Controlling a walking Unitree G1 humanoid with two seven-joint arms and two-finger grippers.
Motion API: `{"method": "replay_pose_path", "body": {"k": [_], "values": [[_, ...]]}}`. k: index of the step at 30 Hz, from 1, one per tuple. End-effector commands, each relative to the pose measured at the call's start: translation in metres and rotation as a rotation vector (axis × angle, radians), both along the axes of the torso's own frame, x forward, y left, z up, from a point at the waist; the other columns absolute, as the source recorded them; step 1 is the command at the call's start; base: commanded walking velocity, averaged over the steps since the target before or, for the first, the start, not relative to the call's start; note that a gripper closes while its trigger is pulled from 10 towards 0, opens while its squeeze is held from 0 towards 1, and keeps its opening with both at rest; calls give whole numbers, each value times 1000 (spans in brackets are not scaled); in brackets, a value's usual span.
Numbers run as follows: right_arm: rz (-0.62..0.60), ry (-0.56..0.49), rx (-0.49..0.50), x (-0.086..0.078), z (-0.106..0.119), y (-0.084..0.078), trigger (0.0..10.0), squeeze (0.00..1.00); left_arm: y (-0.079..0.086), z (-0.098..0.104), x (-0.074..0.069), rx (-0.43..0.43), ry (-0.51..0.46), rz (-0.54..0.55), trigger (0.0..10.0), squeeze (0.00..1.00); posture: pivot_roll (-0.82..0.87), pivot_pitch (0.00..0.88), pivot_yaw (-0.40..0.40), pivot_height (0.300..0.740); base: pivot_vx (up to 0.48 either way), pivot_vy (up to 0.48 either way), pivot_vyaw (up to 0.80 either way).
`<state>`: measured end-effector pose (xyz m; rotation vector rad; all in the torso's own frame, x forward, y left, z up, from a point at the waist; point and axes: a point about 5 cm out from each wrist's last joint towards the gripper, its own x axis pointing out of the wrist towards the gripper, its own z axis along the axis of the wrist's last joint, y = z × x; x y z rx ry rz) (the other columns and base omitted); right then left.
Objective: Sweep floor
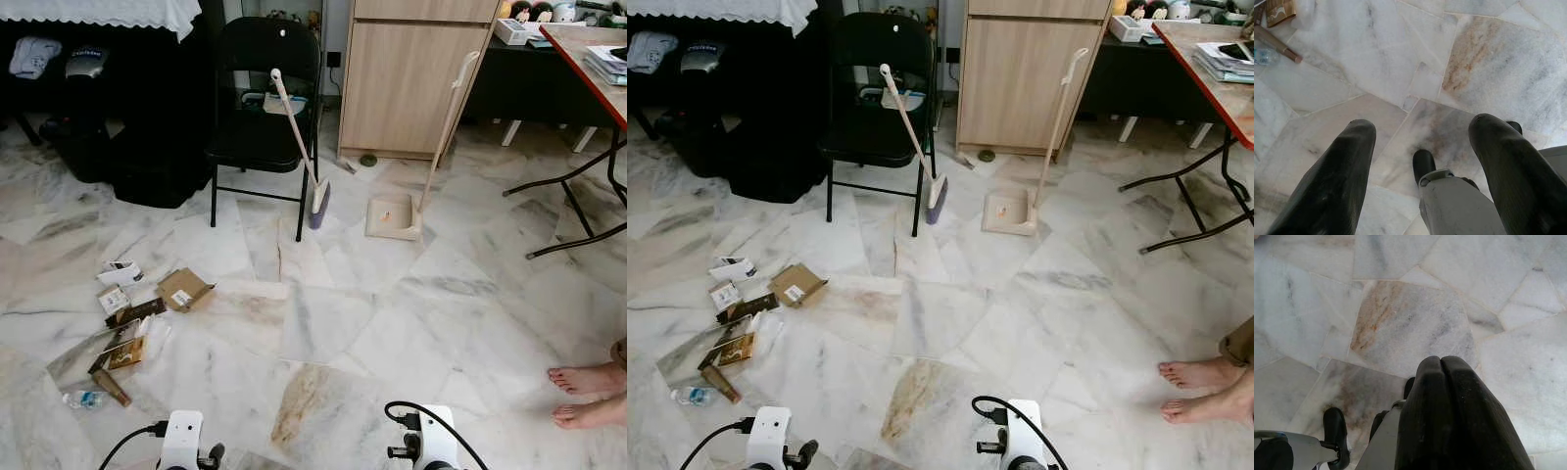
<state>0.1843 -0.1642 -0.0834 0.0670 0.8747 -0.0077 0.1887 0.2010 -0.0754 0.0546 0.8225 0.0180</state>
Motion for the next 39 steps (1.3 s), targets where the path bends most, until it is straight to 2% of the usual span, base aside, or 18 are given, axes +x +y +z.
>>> {"method": "replay_pose_path", "body": {"k": [1,27,39], "values": [[-13,13,6,-4,-2,-1,10000,0,2,-4,-8,4,37,4,10000,0,76,85,-31,740,0,0,0],[-13,13,6,-4,-2,-1,10000,0,1,-4,-6,2,32,3,10000,0,76,89,-31,740,0,0,0],[-13,14,4,-4,-2,0,10000,0,0,-3,-6,3,27,-2,10000,0,74,89,-30,740,326,0,0]]}}
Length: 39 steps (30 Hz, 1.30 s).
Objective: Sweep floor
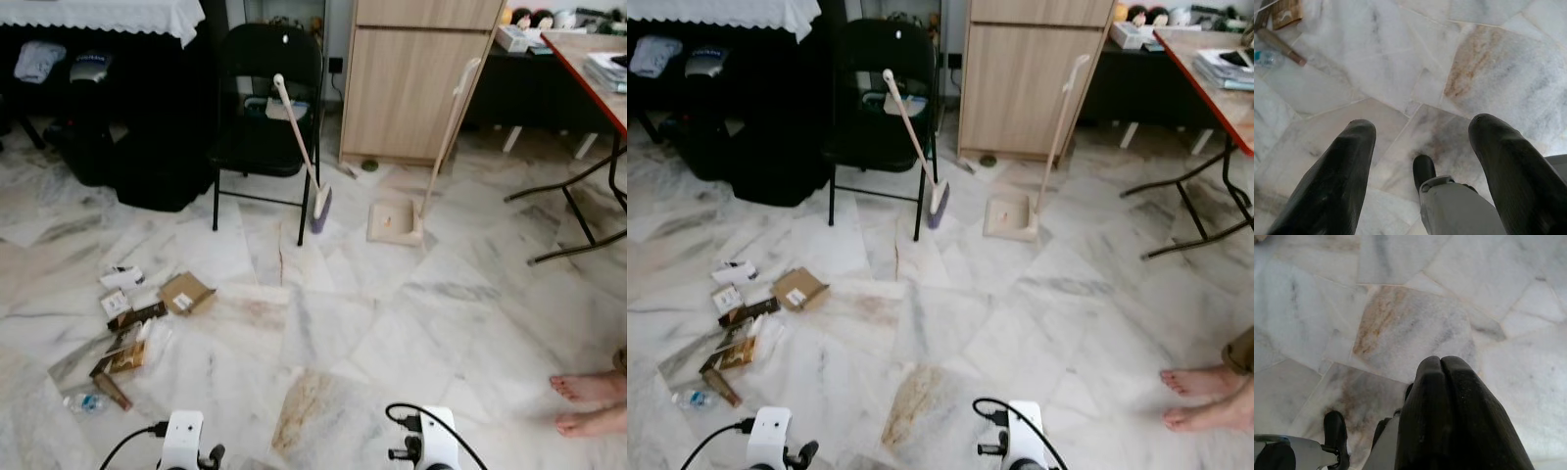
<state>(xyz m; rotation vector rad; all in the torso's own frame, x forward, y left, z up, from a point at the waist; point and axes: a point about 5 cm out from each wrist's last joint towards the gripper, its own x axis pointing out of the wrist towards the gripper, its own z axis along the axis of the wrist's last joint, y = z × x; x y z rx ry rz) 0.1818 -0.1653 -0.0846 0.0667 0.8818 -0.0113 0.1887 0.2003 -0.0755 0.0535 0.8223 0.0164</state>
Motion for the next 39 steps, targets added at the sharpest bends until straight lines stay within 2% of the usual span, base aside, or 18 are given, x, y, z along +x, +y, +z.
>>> {"method": "replay_pose_path", "body": {"k": [1,31,39], "values": [[-9,7,6,-2,-1,0,10000,0,1,-3,-6,5,27,-2,10000,0,75,89,-30,740,394,0,0],[-25,8,7,-2,-1,0,10000,0,0,-3,-5,5,27,-19,10000,0,72,88,-29,740,392,0,0],[-26,9,11,-2,-1,1,10000,0,0,-3,-6,5,31,-20,10000,0,72,90,-29,740,387,0,-521]]}}
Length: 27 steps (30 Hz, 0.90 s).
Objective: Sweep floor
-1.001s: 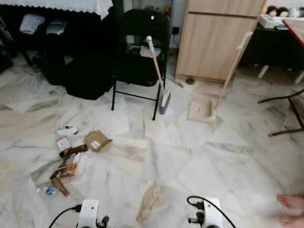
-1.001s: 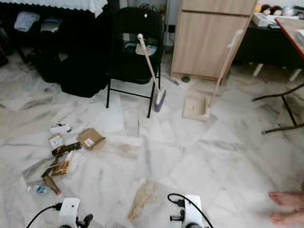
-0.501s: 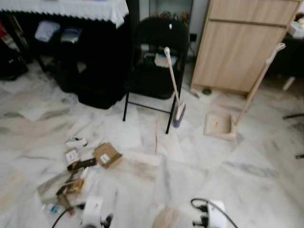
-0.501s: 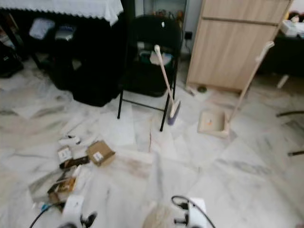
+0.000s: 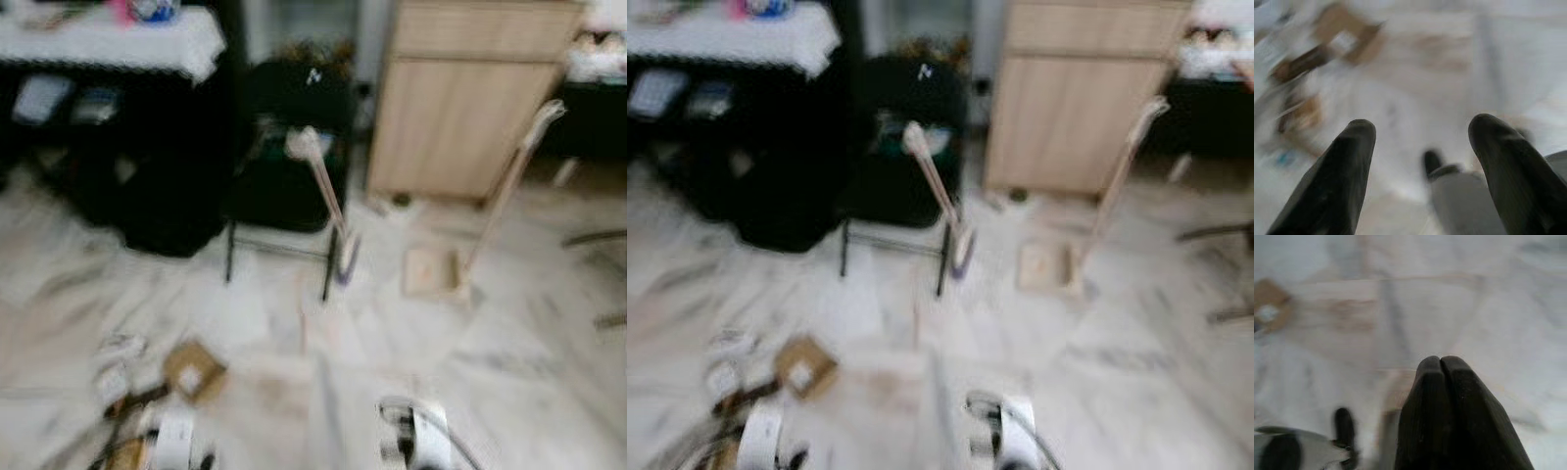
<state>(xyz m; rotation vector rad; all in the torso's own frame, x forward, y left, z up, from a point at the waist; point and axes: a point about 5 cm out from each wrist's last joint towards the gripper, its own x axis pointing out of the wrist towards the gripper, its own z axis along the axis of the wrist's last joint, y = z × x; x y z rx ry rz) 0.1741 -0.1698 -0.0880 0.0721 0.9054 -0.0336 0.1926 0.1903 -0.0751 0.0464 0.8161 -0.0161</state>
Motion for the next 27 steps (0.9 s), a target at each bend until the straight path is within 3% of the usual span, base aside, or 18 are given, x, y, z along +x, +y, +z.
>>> {"method": "replay_pose_path", "body": {"k": [1,23,27], "values": [[-5,-15,15,5,2,5,10000,0,10,-4,-10,25,36,6,10000,0,72,90,-29,740,386,0,0],[28,-26,-13,7,3,5,10000,0,10,-4,-10,25,39,7,10000,0,68,93,-30,740,378,0,0],[26,-18,-4,7,3,5,10000,0,10,-4,-10,25,39,6,10000,0,67,94,-30,740,378,0,800]]}}
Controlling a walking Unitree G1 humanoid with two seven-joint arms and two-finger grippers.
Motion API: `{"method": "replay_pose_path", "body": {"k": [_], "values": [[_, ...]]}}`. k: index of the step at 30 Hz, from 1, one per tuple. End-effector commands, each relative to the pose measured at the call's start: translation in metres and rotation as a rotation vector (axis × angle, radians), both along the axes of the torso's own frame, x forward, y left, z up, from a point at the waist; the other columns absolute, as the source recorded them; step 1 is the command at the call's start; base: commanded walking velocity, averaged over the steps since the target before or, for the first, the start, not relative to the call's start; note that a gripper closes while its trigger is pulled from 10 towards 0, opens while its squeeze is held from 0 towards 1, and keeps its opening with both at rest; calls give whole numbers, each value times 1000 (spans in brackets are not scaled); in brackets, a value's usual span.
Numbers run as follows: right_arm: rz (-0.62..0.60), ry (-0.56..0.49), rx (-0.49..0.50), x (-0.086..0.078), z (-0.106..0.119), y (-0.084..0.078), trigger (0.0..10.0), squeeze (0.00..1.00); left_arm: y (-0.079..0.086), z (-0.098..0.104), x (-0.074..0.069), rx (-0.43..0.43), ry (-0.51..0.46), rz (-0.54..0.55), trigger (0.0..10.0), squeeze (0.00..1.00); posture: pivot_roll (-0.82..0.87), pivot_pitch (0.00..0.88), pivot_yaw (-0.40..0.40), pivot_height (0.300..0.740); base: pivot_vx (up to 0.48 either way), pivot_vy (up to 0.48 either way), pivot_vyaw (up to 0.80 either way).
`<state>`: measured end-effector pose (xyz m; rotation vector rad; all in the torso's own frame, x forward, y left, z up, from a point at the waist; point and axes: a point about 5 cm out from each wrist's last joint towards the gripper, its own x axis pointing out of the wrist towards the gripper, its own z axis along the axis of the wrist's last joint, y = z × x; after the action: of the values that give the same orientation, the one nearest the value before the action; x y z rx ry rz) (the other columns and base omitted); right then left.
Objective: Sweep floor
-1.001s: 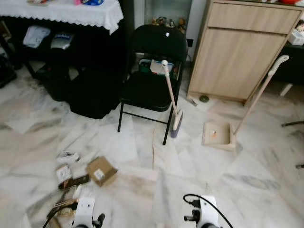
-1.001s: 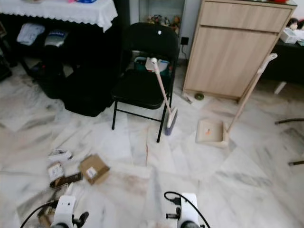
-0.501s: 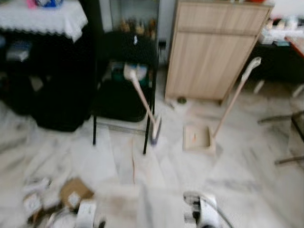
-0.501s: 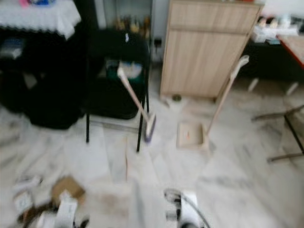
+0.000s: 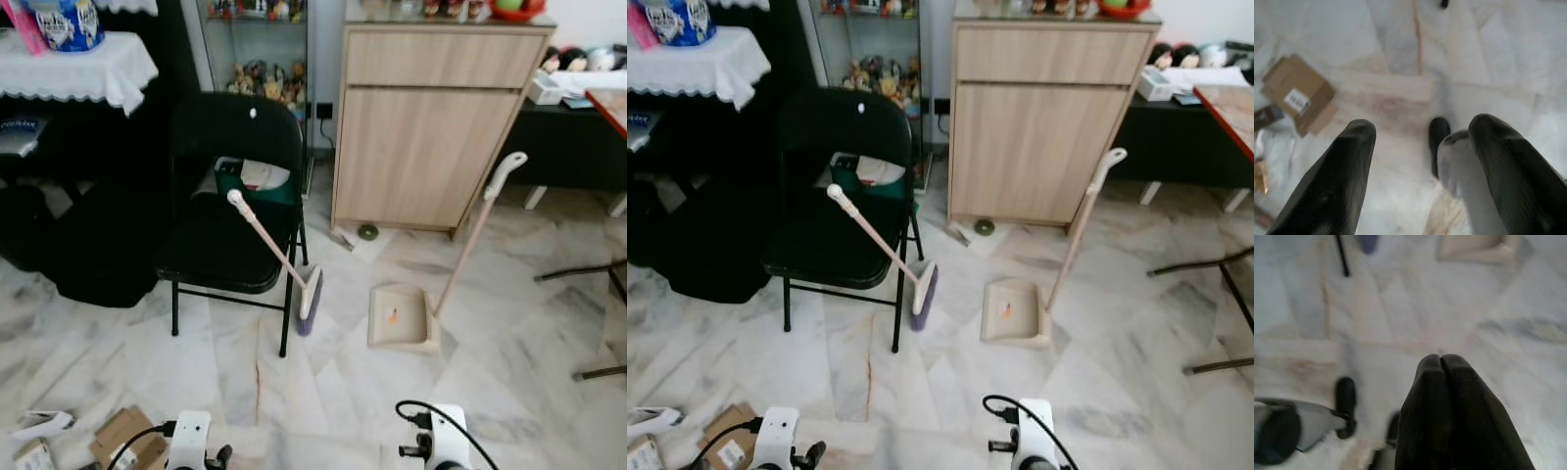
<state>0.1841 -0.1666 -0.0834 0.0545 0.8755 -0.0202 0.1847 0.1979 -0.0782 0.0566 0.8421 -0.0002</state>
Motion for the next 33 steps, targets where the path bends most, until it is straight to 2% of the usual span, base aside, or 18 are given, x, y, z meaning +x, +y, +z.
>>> {"method": "replay_pose_path", "body": {"k": [1,19,27,33], "values": [[8,12,6,-3,-2,2,10000,0,2,-1,-2,9,14,-4,10000,0,67,94,-30,740,379,0,800],[-22,11,20,-4,-2,2,10000,0,3,0,-1,9,10,-8,10000,0,67,92,-30,740,377,0,0],[-19,11,22,-4,-2,2,10000,0,3,0,0,11,10,-10,10000,0,66,87,-30,740,360,0,-682],[-18,9,22,-4,-2,3,10000,0,3,0,0,5,7,-5,10000,0,67,89,-30,740,0,0,0]]}}
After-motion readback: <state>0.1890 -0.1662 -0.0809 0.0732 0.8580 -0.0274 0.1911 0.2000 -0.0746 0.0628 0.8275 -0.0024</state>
